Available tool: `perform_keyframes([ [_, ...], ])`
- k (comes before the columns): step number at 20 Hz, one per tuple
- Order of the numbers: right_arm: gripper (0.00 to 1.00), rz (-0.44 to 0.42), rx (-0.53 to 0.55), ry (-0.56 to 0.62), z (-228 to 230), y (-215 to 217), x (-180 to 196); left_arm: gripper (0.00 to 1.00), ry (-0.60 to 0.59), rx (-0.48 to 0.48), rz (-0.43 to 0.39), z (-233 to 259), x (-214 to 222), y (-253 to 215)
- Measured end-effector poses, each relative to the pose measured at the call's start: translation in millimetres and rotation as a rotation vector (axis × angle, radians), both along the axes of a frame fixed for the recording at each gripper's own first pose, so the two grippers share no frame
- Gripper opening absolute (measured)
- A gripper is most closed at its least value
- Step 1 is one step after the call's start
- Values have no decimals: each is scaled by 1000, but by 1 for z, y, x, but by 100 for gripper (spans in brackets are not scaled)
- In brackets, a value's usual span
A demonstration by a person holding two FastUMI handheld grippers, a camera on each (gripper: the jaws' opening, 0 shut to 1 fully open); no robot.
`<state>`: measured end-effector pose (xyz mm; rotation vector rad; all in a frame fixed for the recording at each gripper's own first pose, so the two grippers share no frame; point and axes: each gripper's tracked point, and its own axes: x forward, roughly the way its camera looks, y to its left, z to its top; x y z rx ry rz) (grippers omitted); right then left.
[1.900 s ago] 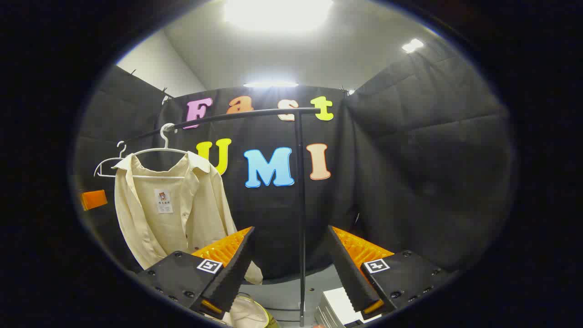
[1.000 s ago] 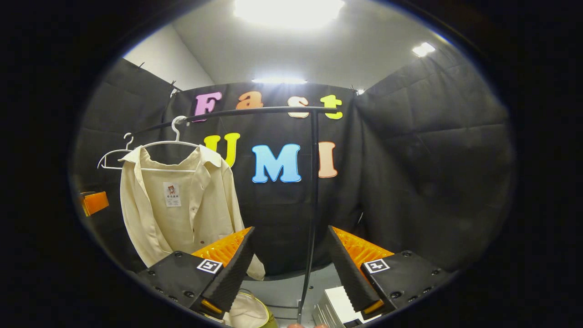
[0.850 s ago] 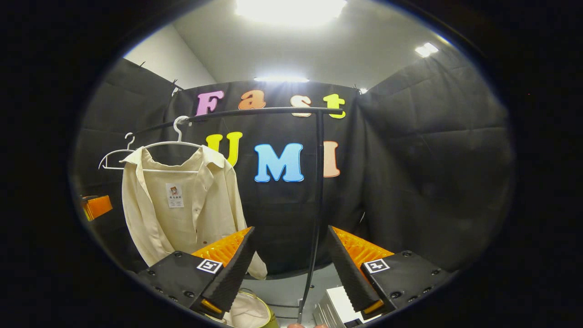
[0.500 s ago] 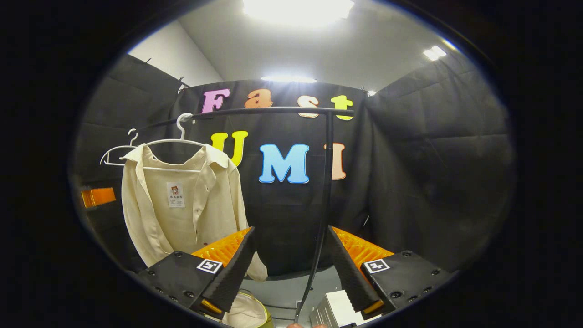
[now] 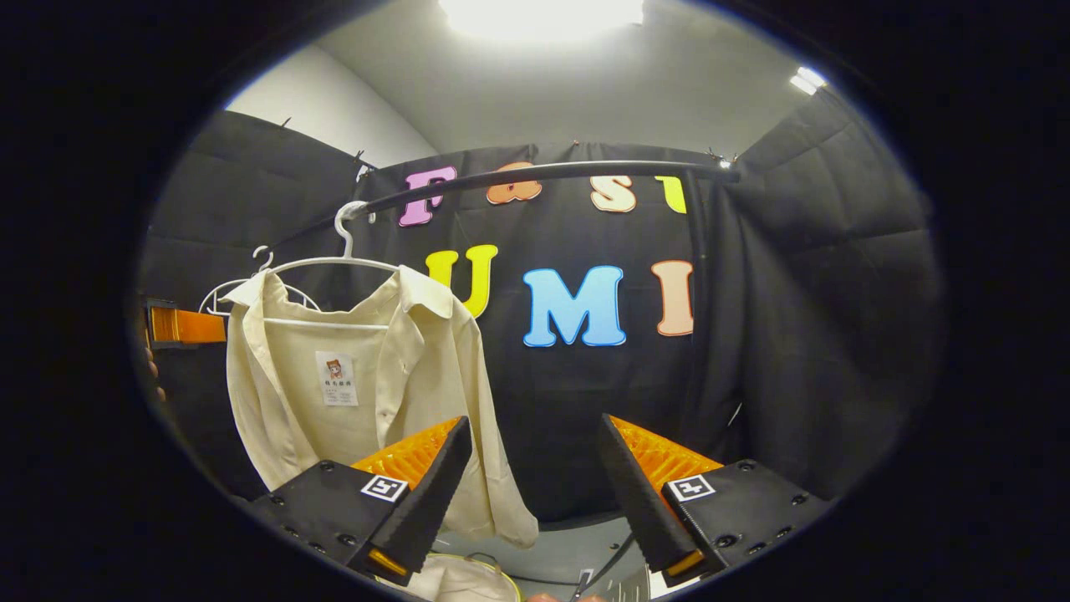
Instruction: Grasp the clothes on the hanger with both hands and then place them into the laundry hamper below.
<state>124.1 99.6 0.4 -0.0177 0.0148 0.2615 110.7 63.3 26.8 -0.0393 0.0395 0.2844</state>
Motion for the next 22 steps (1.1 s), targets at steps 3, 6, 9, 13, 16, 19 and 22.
perform_keyframes([
  [3, 97, 21, 24, 34, -11, 4, 19, 94, 9, -67, 42, -8, 24, -1],
  [6, 97, 37, 46, 73, -25, 1, 31, 94, 22, 8, 95, -8, 42, 7],
  [9, 96, 56, 56, 116, -39, 2, 42, 94, 47, 88, 160, -7, 61, 16],
  [13, 96, 99, 61, 149, -53, -4, 46, 94, 73, 157, 250, -10, 79, 33],
  [16, 93, 130, 46, 161, -60, -6, 53, 94, 88, 193, 327, -13, 84, 44],
  [19, 96, 169, -4, 116, -62, -6, 56, 69, 88, 248, 392, -11, 86, 55],
  [22, 96, 213, -32, 139, -77, -1, 57, 69, 89, 238, 399, -15, 93, 60],
])
